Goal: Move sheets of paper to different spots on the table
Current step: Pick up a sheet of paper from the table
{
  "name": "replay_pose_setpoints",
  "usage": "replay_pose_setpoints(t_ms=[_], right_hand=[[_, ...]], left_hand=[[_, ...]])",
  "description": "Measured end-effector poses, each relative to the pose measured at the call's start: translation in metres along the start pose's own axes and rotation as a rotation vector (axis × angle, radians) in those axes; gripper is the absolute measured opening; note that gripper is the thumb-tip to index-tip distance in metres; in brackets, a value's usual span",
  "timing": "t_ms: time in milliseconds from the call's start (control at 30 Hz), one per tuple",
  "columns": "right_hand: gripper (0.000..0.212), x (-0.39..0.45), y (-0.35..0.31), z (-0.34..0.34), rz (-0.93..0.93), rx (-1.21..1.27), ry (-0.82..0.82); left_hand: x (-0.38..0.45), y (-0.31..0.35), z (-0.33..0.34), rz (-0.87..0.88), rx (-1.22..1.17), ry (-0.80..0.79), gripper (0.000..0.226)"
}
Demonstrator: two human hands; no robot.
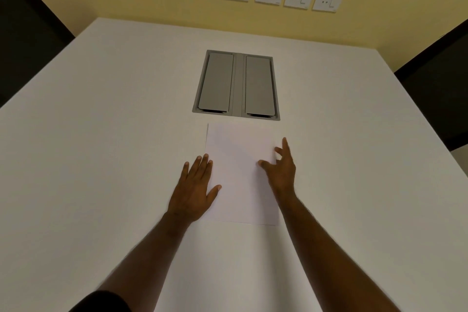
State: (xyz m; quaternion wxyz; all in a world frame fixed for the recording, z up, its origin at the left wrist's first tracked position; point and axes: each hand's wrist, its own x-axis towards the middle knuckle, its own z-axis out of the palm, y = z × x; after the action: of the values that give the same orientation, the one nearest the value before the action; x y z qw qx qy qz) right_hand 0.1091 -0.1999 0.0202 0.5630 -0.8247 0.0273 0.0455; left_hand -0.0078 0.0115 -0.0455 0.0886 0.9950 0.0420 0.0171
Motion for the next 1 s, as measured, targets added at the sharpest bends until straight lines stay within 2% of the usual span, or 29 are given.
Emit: replay_pose_setpoints(t_ms=[100,167,267,300,633,833,1000], right_hand=[[0.088,0.0,-0.009,0.003,0.238,0.222,0.16],[0.067,0.006,-0.009,0.001,0.333,0.241,0.229],[0.023,0.013,-0.008,-0.001,0.301,0.084,0.264],[0.015,0.014,-0.009,-0.002,0.274,0.027,0.256],[0.029,0.023,-0.018,-0.001,0.303,-0.166,0.184],[0.021,0.015,-0.024,0.001,0.211,-0.313,0.17],[0.03,0.005,-0.032,-0.004,0.088,-0.522,0.14]], left_hand=[[-0.001,0.0,0.0,0.002,-0.008,0.006,0.083],[-0.001,-0.001,0.0,0.003,-0.02,0.011,0.085],[-0.001,-0.001,0.001,0.003,-0.042,0.013,0.086],[-0.001,-0.001,0.0,0.004,-0.049,0.014,0.087],[-0.001,-0.003,-0.001,0.007,-0.071,-0.006,0.088],[-0.002,-0.004,0.0,0.013,-0.1,-0.002,0.091],[-0.005,-0.005,-0.002,0.026,-0.222,0.033,0.092]])
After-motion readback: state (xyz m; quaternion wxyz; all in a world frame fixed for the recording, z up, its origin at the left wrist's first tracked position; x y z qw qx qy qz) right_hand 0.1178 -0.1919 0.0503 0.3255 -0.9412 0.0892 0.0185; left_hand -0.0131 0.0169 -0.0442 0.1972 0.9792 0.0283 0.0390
